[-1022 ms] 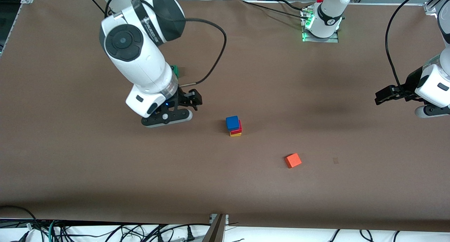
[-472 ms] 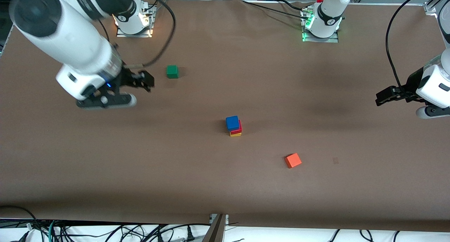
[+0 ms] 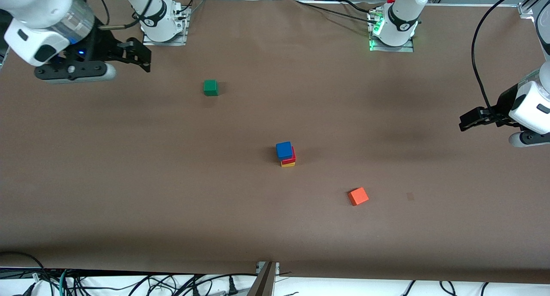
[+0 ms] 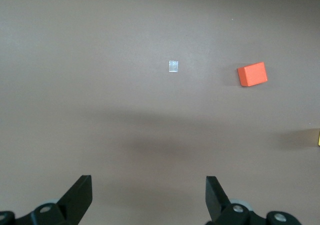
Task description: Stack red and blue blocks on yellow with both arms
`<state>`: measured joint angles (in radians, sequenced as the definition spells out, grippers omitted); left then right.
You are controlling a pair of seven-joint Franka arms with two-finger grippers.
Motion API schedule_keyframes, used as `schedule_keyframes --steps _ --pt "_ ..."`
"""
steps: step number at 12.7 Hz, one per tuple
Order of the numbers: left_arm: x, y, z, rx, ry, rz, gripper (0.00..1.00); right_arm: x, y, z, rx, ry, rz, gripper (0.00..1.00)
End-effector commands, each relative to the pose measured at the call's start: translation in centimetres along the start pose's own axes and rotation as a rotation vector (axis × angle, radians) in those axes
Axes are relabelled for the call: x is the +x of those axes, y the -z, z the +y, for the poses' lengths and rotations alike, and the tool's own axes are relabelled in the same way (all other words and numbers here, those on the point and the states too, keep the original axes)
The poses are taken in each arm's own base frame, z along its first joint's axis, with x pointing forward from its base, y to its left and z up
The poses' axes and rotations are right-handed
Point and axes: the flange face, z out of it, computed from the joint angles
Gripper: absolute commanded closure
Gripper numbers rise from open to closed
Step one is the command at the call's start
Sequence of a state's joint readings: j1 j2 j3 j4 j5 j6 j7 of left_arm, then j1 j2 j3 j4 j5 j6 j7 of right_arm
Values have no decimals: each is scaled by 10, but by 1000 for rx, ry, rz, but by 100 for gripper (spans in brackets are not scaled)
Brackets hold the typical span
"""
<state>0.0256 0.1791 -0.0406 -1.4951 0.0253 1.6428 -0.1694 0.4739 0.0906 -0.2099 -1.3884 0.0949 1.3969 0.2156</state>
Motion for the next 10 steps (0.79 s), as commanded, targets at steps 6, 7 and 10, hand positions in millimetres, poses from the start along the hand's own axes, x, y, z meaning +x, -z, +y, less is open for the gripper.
schedule_keyframes --steps 6,7,10 --pt "4 5 -1 4 1 8 0 -11 -7 84 -1 97 33 0" --pt "4 5 -1 3 1 7 0 -11 -5 84 -2 89 37 0" --pt "4 5 0 4 -1 8 0 -10 3 86 -5 92 54 0"
